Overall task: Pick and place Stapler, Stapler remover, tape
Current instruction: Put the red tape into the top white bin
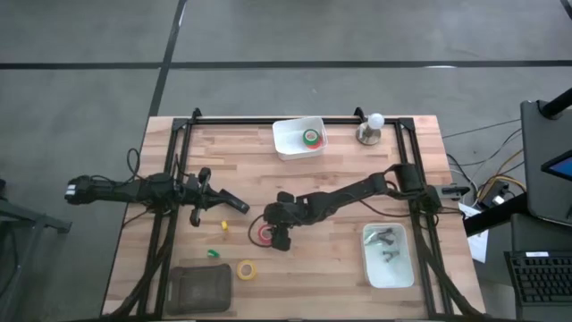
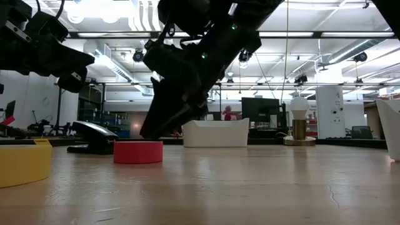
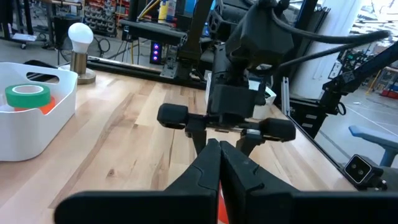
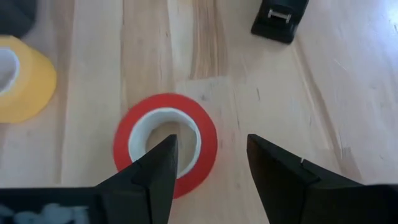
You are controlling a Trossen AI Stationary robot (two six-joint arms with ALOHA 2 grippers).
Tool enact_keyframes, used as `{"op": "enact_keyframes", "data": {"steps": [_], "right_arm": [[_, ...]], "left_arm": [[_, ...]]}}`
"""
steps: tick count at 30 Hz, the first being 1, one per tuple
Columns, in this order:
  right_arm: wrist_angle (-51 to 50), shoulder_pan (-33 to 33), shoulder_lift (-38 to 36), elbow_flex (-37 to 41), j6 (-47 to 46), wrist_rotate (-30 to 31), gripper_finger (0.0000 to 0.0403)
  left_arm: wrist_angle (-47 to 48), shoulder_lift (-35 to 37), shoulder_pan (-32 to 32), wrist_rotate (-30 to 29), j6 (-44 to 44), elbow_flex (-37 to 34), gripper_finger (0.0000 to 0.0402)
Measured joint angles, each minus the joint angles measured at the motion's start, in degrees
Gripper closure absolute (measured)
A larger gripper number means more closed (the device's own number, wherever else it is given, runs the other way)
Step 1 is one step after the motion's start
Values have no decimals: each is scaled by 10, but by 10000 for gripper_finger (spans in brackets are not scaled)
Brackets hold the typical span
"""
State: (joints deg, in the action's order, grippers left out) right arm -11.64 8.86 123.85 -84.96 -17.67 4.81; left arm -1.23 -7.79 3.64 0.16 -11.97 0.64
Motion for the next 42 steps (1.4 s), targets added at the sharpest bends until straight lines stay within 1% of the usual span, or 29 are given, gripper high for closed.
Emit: {"op": "enact_keyframes", "data": {"steps": [3, 11, 22, 27, 37, 42], "right_arm": [[20, 0, 0, 19, -15, -2, 222], [40, 0, 0, 34, -30, -4, 225], [41, 0, 0, 45, -70, -9, 245], [38, -2, 0, 46, -85, -21, 275], [32, -2, 0, 47, -76, -21, 361], [31, -2, 0, 48, -72, -21, 376]], "left_arm": [[0, 0, 0, 0, 0, 0, 394], [0, 0, 0, 0, 0, 0, 394], [0, 0, 0, 0, 0, 0, 394], [0, 0, 0, 0, 0, 0, 394], [0, 0, 0, 0, 0, 0, 394], [0, 0, 0, 0, 0, 0, 394]]}}
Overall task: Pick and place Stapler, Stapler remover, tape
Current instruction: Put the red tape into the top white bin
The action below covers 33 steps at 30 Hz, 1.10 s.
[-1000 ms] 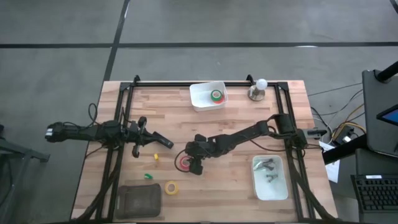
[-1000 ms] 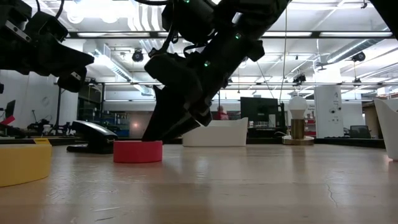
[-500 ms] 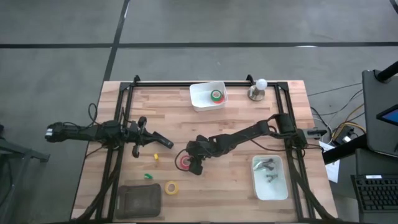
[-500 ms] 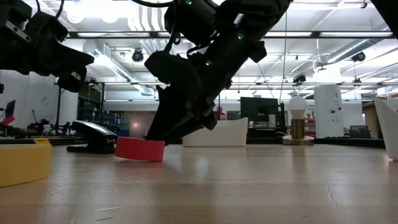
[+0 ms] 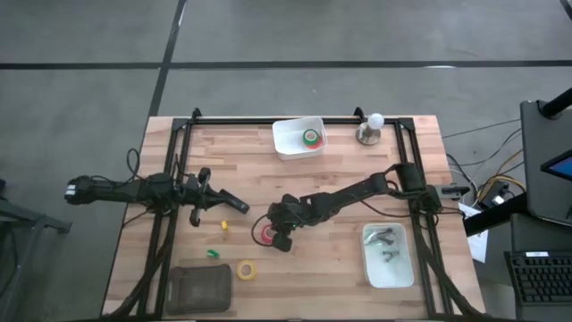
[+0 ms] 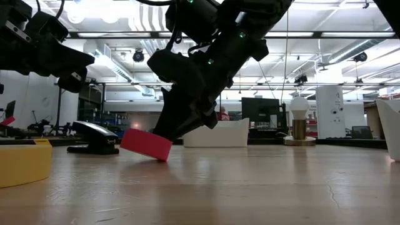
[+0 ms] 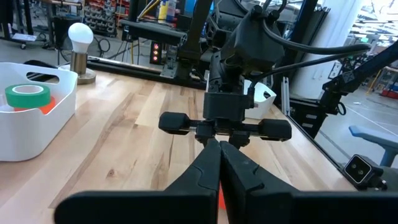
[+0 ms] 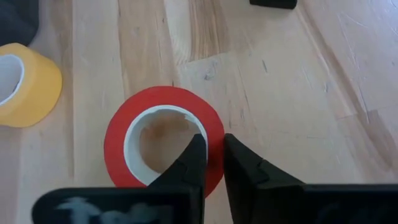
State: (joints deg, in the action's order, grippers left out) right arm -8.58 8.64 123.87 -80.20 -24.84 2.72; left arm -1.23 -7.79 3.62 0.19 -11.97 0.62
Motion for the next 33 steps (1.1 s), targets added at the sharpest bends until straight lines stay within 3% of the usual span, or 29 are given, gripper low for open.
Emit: {"op": "enact_keyframes", "data": {"steps": [10, 20, 25, 33], "right_arm": [[-22, -1, -25, 4, 25, 5, 380], [-124, -30, -109, 1, 71, 82, 380], [-166, -71, -174, 0, 112, 138, 377], [-215, -185, -240, 1, 140, 140, 376]], "left_arm": [[0, 0, 0, 0, 0, 0, 394], [0, 0, 0, 0, 0, 0, 394], [0, 0, 0, 0, 0, 0, 394], [0, -1, 0, 0, 0, 0, 394]]}}
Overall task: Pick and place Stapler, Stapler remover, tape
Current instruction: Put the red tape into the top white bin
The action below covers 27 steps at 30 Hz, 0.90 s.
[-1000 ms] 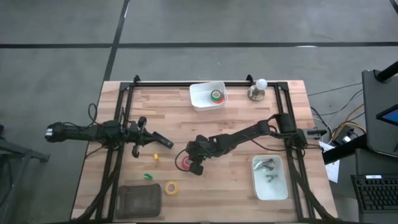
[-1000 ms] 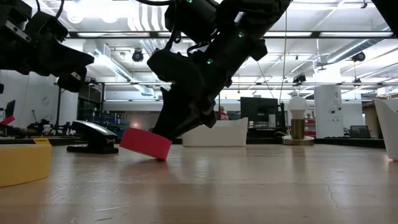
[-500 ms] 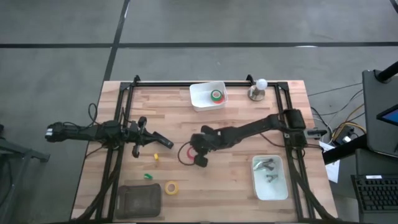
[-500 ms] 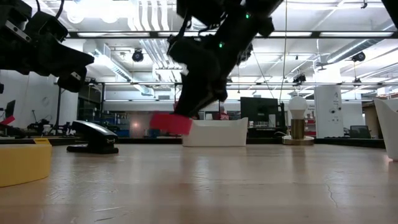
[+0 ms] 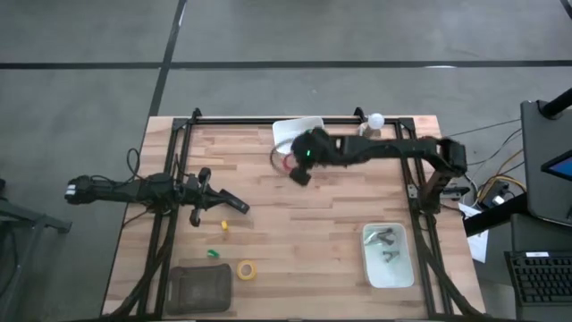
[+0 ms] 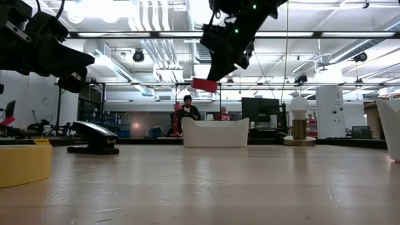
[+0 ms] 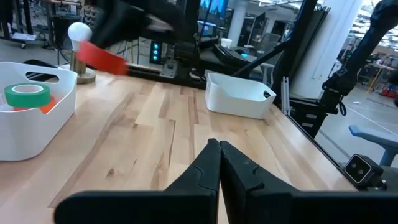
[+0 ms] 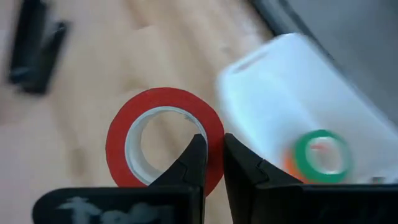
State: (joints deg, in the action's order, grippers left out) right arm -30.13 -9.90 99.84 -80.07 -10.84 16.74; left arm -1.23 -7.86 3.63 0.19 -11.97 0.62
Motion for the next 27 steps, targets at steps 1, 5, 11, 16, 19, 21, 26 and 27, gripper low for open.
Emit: {"op": "enact_keyframes", "data": {"steps": [1, 5, 11, 16, 19, 21, 26, 27], "right_arm": [[0, -15, -1, 0, 7, -1, 376], [8, -71, 6, -2, 23, -5, 375], [64, -131, 52, -3, 23, -46, 375], [95, -156, 94, -3, 21, -67, 374], [99, -165, 116, -3, 20, -76, 374], [100, -167, 134, -3, 21, -81, 374], [95, -166, 167, -17, 29, -83, 372], [96, -166, 169, -22, 30, -82, 369]], "left_arm": [[0, 0, 0, 0, 0, 0, 394], [0, 0, 0, 0, 0, 0, 394], [0, 0, 0, 0, 0, 0, 394], [0, -1, 0, 0, 0, 0, 394], [0, -1, 0, 0, 0, 0, 394], [0, -1, 0, 0, 0, 0, 394], [0, -1, 0, 0, 0, 0, 394], [0, -1, 0, 0, 0, 0, 394]]}}
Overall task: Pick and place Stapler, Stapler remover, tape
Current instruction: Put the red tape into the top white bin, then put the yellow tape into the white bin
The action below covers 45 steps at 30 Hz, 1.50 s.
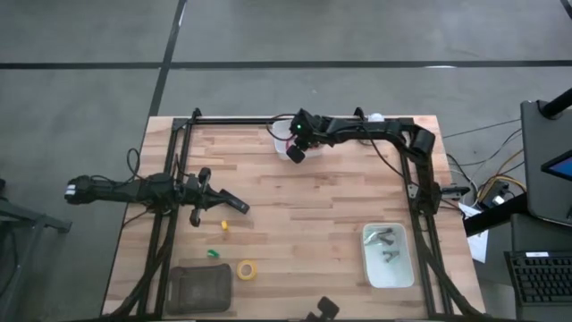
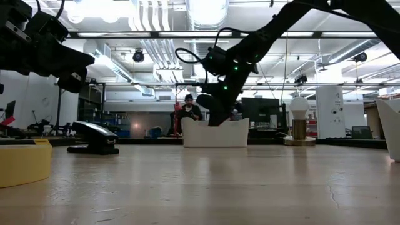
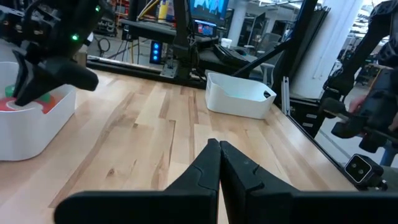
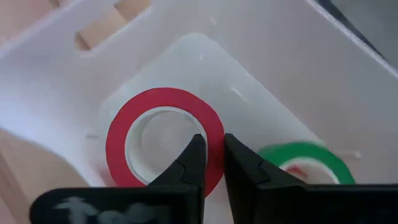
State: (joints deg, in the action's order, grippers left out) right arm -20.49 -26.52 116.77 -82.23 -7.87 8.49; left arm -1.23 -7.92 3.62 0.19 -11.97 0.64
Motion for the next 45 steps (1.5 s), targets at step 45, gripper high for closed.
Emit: {"op": "enact_keyframes", "data": {"steps": [45], "right_arm": [[6, 325, -213, 60, -20, 82, 394]], "left_arm": [[0, 0, 0, 0, 0, 0, 394]]}}
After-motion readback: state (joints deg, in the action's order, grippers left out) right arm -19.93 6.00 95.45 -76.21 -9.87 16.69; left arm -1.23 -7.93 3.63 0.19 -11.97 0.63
